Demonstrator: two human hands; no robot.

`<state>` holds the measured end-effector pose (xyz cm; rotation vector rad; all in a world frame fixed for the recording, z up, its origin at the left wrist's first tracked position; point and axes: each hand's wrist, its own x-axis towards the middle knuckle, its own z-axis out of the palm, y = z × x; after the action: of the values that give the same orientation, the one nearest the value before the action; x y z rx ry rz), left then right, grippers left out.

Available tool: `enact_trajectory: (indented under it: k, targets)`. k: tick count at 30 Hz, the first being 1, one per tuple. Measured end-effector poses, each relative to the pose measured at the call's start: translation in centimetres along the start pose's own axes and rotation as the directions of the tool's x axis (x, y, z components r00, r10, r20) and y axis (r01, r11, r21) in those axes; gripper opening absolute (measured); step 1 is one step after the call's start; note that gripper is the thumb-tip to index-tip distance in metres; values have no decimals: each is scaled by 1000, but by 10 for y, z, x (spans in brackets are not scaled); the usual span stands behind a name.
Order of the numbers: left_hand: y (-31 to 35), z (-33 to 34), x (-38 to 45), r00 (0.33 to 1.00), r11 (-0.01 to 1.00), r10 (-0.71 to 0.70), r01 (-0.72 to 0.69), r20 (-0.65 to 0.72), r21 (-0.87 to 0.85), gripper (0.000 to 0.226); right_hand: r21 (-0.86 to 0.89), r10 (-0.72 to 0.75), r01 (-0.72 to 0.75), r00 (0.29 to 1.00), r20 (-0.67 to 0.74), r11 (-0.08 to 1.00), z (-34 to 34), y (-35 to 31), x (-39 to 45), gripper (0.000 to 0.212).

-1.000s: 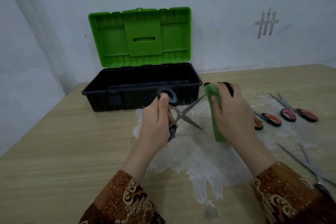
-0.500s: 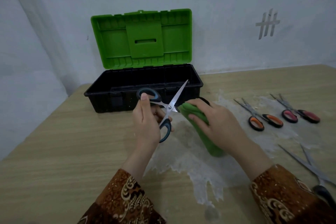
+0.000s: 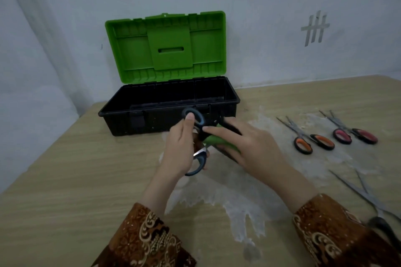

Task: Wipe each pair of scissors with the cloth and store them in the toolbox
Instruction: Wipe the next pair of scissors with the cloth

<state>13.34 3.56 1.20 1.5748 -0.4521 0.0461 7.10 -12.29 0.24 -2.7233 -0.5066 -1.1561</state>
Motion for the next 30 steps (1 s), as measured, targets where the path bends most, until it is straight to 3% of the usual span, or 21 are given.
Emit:
enact_trajectory:
  k: [3,9,14,16,19,22,25,26,28,30]
  targets:
    - [4,-6,4,995,996,-78,81,62,-38,49,43,58,-62,995,77,997,-2,6,1,40]
    - [7,-5,2,981,991,-135,134,137,21,55,-9,88,-88,989,119,996,-3,16,-3,39]
    - [9,-12,5,978,988,-142,148,152,-30,48,18,260,-260,966,-8,966,-19,31,-9,37]
    - [10,-15,7,978,979,-165,178,131,-98,49,49,435,-433,900,-24,900,-28,41,-13,37]
    - [12,-11,7,982,958,-185,191,45,-213,48,50,635,-644,763,124,764,-38,42,-20,40]
    - [11,-4,4,976,940,-183,140,-114,-311,47,-57,688,-706,665,291,706,-45,25,-29,41]
    - [10,-1,-3,957,936,-193,114,-215,-333,51,-278,702,-651,596,390,707,-47,9,-41,42]
    - [12,-1,-5,953,932,-199,111,-230,-346,52,-362,704,-603,611,362,710,-48,5,-43,42]
    - [16,0,-9,947,923,-196,90,-254,-375,54,-354,643,-551,727,241,756,-52,-6,-46,37]
    - [18,3,-11,940,916,-195,73,-280,-393,58,-47,579,-582,791,197,812,-56,-31,-42,26]
